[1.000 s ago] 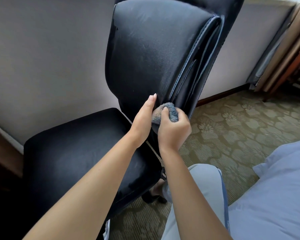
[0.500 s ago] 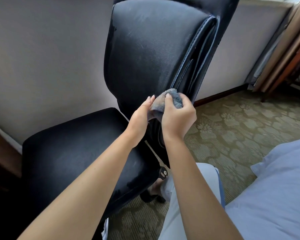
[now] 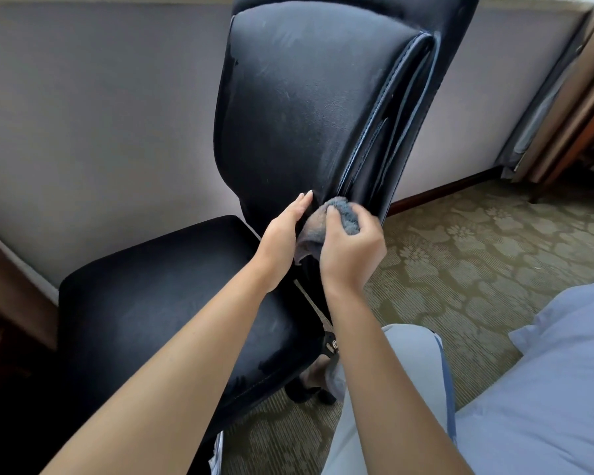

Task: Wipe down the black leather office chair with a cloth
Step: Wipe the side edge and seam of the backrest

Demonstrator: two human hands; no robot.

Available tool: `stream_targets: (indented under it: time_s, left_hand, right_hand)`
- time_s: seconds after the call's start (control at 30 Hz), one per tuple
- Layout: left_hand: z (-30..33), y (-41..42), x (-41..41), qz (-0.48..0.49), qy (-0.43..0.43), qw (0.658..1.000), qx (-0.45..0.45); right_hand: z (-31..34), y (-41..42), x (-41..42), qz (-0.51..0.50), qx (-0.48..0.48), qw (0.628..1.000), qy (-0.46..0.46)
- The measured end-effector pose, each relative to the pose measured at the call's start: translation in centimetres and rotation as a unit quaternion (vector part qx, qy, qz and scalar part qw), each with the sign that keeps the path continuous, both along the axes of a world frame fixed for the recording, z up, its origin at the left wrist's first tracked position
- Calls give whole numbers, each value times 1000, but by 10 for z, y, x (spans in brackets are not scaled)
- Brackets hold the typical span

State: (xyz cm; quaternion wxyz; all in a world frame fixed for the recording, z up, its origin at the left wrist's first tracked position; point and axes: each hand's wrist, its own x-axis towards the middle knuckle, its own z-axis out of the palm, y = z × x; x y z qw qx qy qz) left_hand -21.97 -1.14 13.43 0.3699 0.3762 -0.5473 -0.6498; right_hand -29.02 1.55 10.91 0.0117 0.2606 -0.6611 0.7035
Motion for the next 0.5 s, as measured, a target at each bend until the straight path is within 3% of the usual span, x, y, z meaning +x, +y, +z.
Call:
stream_targets:
  time_s: [0.3, 0.5]
  left_hand:
    - [-6, -4, -3, 12, -36, 996, -76]
    - [-4, -2, -3, 6, 3, 1000, -30]
  right_hand:
    - [-43, 15, 8, 47, 72, 996, 3]
    - [6, 2, -7, 16, -11, 1000, 18]
